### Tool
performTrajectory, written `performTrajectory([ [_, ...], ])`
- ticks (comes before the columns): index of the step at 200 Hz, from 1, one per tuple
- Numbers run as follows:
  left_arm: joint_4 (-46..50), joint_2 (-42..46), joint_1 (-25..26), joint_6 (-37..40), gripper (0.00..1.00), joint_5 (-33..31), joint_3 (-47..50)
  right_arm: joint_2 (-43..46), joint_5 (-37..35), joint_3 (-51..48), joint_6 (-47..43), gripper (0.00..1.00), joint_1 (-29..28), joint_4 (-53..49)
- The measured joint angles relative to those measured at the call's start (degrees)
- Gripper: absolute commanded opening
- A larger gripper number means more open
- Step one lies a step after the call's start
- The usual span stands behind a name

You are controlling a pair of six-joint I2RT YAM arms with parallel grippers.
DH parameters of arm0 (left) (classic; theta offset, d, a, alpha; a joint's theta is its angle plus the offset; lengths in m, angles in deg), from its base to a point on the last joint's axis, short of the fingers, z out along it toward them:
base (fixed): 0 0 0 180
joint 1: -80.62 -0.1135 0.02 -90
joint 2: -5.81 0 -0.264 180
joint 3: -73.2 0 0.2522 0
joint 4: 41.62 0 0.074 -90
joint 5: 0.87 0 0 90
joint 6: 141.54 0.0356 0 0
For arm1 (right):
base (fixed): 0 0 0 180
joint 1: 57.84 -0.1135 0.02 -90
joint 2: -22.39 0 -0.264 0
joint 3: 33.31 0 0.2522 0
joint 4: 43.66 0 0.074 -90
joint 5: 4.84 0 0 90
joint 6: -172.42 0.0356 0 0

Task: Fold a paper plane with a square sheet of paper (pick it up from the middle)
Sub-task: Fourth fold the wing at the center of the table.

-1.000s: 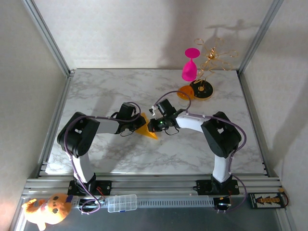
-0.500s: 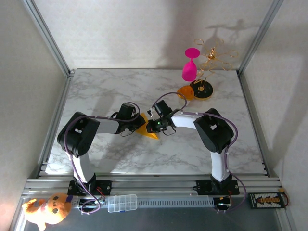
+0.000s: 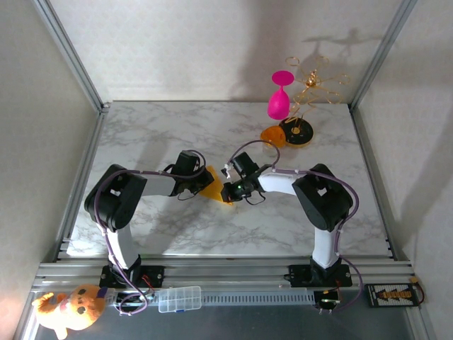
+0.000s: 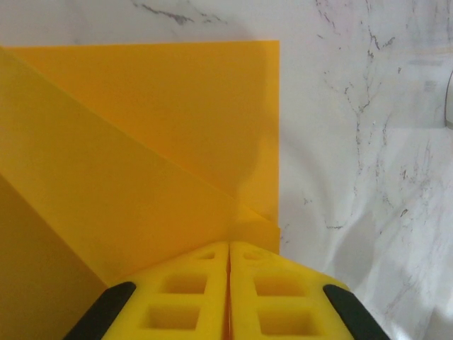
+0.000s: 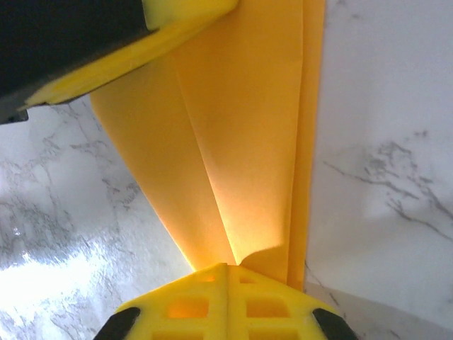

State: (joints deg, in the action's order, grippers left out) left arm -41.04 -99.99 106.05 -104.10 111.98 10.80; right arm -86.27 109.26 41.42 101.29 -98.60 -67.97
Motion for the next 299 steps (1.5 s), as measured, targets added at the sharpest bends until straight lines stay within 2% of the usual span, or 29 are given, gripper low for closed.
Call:
performTrajectory([
  [98,0.4,0.0,0.0,0.1,0.09,0.0,-0.2,7.6,0.1,-9.8,-0.3,0.04,2.6,0.7],
  [134,0.5,0.0,0.0,0.2,0.09,-0.1,-0.3,9.7,1.0,-9.9,-0.1,0.04,3.3,0.0],
  [197,0.5,0.0,0.0,0.2,0.09,0.0,-0.3,3.7,1.6,-1.9,1.5,0.03,1.7,2.1],
  [252,3.9,0.0,0.0,1.4,0.12,-0.2,-2.3,0.3,0.2,-1.2,2.1,0.02,1.6,1.7],
  [272,5.0,0.1,0.1,3.1,0.17,-0.1,-2.9,0.3,-0.3,-1.0,2.1,0.02,1.5,1.5],
  [299,6.4,2.5,1.0,6.2,0.17,0.0,-3.0,0.3,-0.6,-1.0,2.2,0.02,1.5,1.3],
])
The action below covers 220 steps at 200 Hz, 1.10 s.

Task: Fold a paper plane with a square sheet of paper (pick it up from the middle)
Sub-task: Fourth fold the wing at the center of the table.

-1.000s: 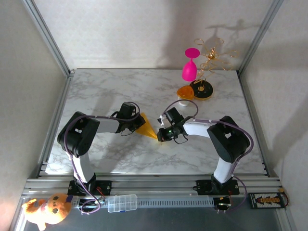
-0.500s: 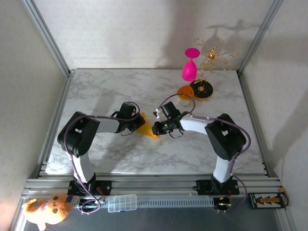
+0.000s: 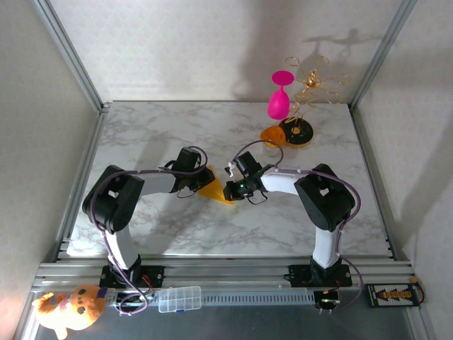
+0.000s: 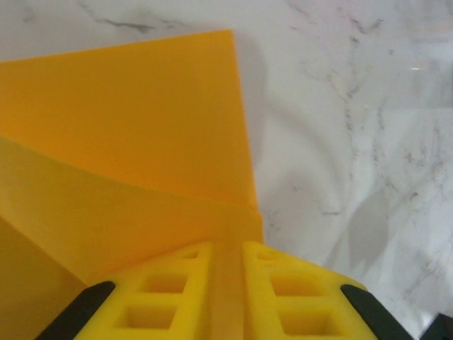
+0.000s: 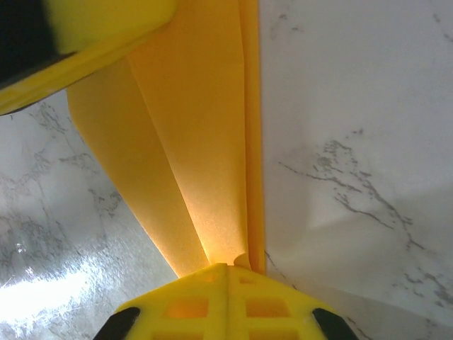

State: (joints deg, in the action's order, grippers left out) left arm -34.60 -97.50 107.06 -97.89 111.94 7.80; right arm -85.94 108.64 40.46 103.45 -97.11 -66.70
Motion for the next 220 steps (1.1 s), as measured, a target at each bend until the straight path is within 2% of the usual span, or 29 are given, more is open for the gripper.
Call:
performTrajectory([
  [46,-2.3,3.9,2.6,2.9,0.09,0.5,2.3,0.0,-0.5,0.1,0.6,0.02,-0.2,-0.2],
  [100,-2.4,1.5,3.5,4.6,0.1,1.6,3.4,-0.1,-0.8,0.3,0.8,0.02,-0.2,-0.6],
  [155,-0.2,-0.8,3.4,6.6,0.11,-0.6,1.8,-0.2,-1.4,0.3,0.6,0.02,-0.3,-0.8],
  [181,1.9,-1.1,1.8,8.2,0.11,-1.0,0.5,-0.3,-1.4,0.3,-0.1,0.02,-0.4,-0.9],
  [220,4.3,-2.6,-4.2,11.3,0.12,0.3,-2.1,-0.2,-1.6,-0.4,-0.9,0.02,-0.4,-0.1],
])
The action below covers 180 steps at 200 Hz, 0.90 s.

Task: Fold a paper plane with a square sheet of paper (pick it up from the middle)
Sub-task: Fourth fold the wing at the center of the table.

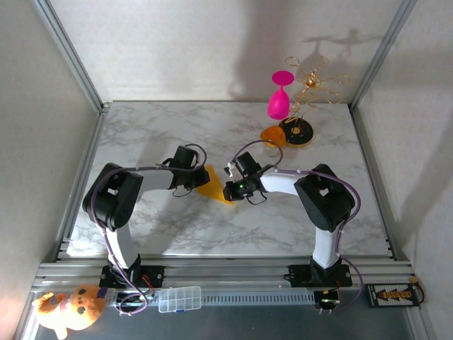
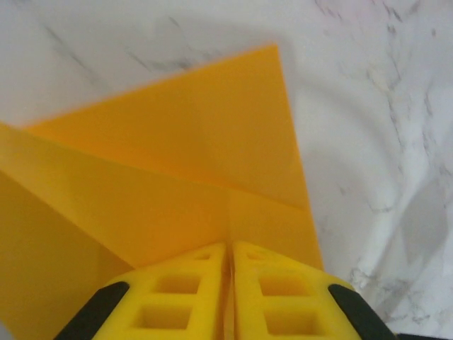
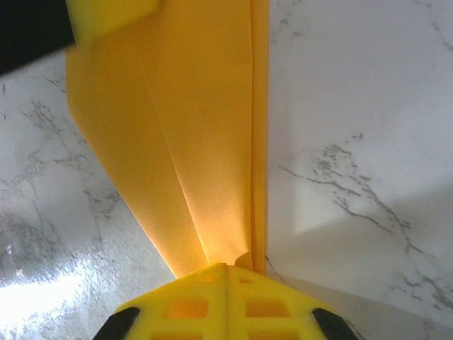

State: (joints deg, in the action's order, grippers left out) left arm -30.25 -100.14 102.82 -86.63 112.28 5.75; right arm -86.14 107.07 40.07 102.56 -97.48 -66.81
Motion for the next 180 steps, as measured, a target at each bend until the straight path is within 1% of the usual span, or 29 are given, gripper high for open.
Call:
performTrajectory([
  [28,1.0,-1.6,-3.0,1.6,0.13,3.9,-1.9,-0.2,-1.1,-0.3,0.0,0.02,0.0,2.2],
  [54,1.3,-2.6,-6.5,3.0,0.13,5.4,-3.1,-0.2,-1.3,-0.4,0.0,0.02,0.0,3.0],
  [73,1.6,-2.9,-10.1,4.1,0.13,5.0,-3.9,-0.2,-1.3,-0.6,0.0,0.02,0.0,3.1],
  [91,2.0,-3.0,-13.7,5.2,0.13,3.1,-4.4,-0.2,-1.3,-0.9,0.0,0.02,0.0,3.4],
  [109,2.1,-2.7,-16.1,5.4,0.13,2.1,-4.4,-0.2,-1.3,-1.0,0.0,0.02,0.0,3.5],
  [130,2.9,-1.2,-16.9,5.9,0.13,-0.1,-4.4,0.0,-1.3,-1.0,0.2,0.02,0.0,3.8],
  [149,3.1,2.2,-17.0,6.0,0.13,-0.3,-3.8,0.1,-1.2,-1.1,0.4,0.03,0.0,4.1],
  [169,2.4,8.5,-15.6,5.1,0.14,-0.3,-1.5,0.2,-1.2,-1.2,0.9,0.02,0.0,4.3],
  [180,1.6,11.9,-13.7,3.8,0.15,-0.3,0.2,0.2,-1.2,-1.2,1.3,0.02,0.0,4.4],
])
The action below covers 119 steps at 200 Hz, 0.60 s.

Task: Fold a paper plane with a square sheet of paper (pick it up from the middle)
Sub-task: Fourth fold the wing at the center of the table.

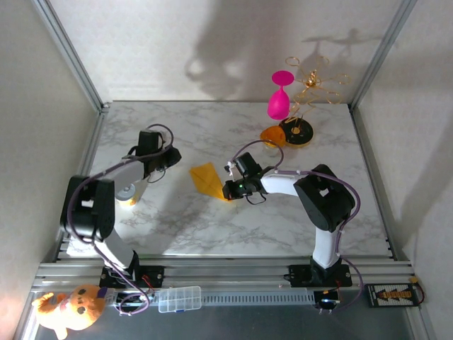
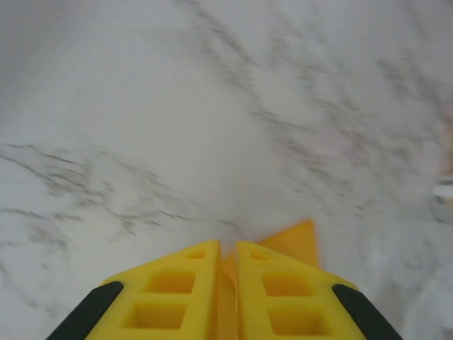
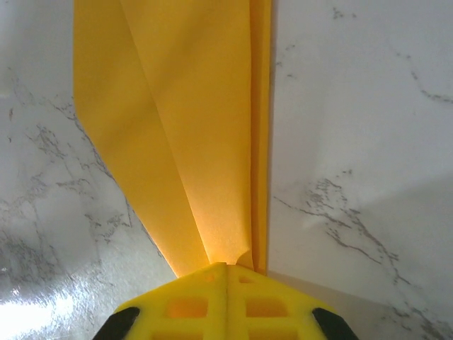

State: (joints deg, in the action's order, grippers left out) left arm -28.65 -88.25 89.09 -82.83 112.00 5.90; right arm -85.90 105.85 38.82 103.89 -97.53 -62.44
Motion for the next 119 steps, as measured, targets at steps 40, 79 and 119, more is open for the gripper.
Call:
performTrajectory([
  [40,-5.3,3.8,9.0,-5.7,0.2,0.0,5.7,0.2,0.0,-0.3,0.8,0.04,0.0,0.5],
  [79,-8.3,0.6,13.6,-9.4,0.18,0.0,6.8,0.2,0.0,-0.4,0.9,0.04,0.0,0.6],
  [119,-10.1,-4.5,14.3,-11.3,0.13,-1.0,6.0,0.3,0.0,-0.4,1.3,0.04,0.0,0.5],
])
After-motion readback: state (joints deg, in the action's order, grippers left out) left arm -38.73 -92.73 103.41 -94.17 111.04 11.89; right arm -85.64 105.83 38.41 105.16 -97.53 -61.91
